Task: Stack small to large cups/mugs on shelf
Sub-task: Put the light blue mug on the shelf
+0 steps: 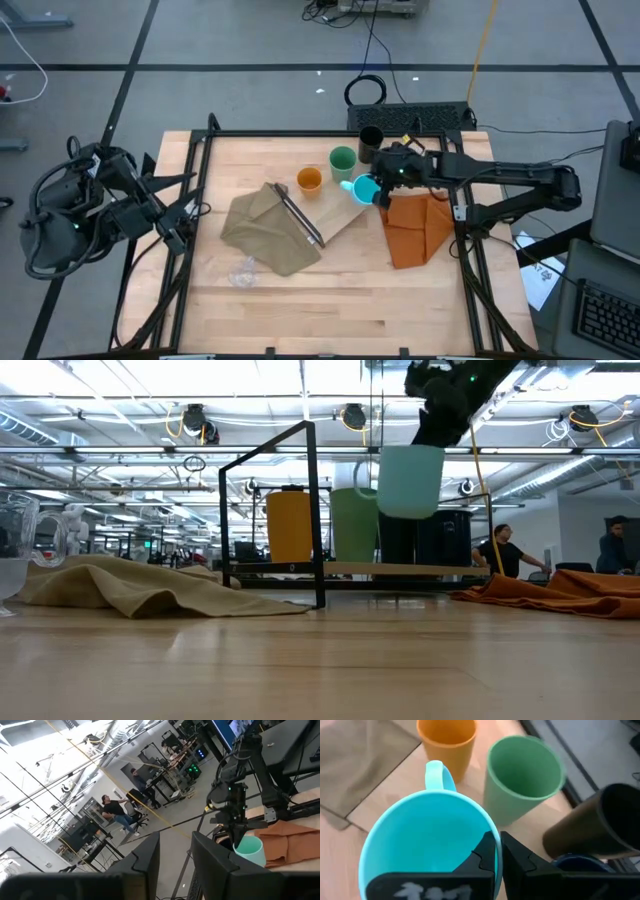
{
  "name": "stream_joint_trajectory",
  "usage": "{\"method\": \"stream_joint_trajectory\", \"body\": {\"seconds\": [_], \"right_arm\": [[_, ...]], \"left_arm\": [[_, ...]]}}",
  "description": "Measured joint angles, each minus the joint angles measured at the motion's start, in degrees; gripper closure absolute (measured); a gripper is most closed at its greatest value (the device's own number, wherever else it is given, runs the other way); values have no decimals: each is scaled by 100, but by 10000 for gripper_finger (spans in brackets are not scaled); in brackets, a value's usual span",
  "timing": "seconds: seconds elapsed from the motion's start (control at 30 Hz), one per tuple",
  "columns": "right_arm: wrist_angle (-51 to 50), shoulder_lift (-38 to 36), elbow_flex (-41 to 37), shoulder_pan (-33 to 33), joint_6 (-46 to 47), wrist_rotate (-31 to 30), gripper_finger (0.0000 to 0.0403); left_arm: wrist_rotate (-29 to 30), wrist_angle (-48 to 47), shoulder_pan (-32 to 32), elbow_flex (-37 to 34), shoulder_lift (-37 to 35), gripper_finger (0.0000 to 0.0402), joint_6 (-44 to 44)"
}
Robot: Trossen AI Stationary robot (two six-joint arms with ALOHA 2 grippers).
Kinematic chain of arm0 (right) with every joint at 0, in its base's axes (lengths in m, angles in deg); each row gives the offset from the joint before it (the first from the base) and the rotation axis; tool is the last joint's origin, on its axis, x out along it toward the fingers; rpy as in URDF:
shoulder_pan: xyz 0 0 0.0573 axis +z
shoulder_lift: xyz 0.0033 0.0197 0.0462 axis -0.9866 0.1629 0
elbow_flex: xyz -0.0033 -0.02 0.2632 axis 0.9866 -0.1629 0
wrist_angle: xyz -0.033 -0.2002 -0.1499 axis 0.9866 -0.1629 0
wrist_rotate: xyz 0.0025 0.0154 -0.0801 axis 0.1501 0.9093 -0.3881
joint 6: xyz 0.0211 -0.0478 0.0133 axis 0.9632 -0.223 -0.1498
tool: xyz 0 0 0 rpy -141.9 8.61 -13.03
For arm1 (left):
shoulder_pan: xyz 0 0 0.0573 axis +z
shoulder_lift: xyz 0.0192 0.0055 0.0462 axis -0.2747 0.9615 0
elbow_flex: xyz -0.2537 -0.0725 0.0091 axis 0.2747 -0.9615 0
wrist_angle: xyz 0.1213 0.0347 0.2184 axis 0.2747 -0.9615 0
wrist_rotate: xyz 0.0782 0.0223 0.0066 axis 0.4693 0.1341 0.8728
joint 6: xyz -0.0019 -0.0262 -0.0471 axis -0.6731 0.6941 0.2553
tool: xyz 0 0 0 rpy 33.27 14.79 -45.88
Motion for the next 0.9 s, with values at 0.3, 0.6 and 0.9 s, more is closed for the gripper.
{"method": "stream_joint_trajectory", "body": {"seconds": [0.3,0.6,0.9], "right_arm": [[24,359,-2,-125,-212,291,403],[211,504,-205,-310,-356,333,403],[502,502,-323,-413,-378,749,403]], "left_arm": [[0,2,0,0,0,289,28],[0,2,0,0,2,289,127],[0,4,0,0,2,289,118]]}}
